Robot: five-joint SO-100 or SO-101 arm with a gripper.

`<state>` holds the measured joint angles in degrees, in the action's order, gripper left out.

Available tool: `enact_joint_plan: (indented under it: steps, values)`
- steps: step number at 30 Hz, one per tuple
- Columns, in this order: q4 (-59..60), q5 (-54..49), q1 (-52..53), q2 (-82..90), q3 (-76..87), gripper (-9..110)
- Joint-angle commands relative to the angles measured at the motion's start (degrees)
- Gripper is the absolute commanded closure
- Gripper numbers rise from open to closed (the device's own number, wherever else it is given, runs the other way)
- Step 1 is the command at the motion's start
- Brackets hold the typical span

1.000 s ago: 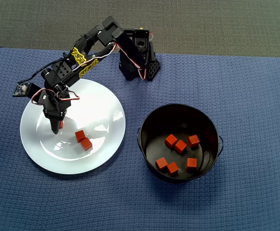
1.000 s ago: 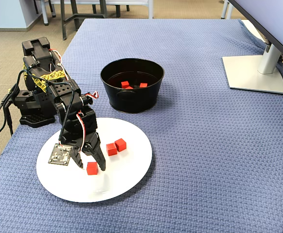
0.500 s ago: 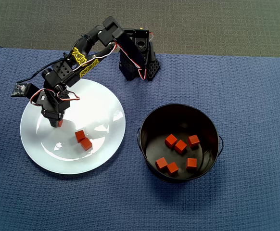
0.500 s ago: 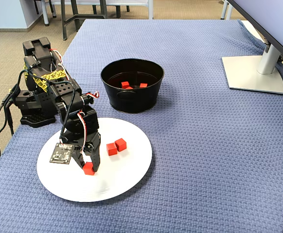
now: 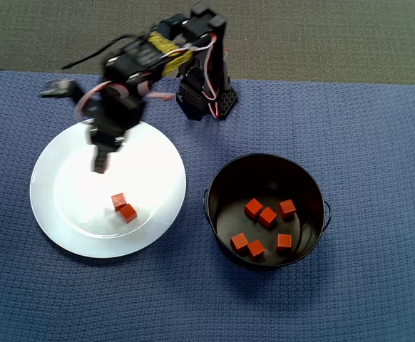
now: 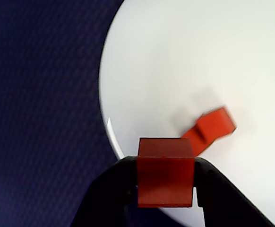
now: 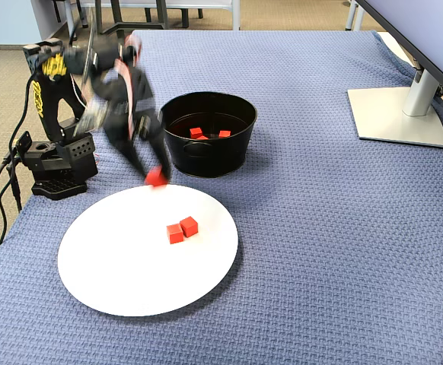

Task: Pick up the red cubes from the white plate and place them in the black recipient

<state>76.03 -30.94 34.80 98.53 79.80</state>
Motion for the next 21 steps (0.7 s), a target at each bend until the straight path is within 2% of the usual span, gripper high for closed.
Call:
enact_joint_plan:
  steps: [1, 7, 12, 13, 15, 16, 17, 18, 21]
  values:
    - [4.31, 8.61, -15.47, 9.76, -0.09, 102]
    - [-2.55, 20.92, -38.67, 13.27, 7.82, 102]
    - [-13.36, 25.31, -50.98, 9.49, 13.80, 101]
    - [-13.80, 25.22, -53.26, 7.21, 13.10, 92]
    - [-9.76, 19.07, -57.48, 4.22, 9.40, 56]
    - [-6.33, 16.87, -57.57, 5.01, 6.68, 54]
    - [-3.78, 15.56, -56.16, 6.86, 4.39, 59]
    - [-2.81, 15.38, -53.17, 8.61, 2.81, 71]
    - [-1.32, 10.99, -40.87, 9.93, -0.18, 76]
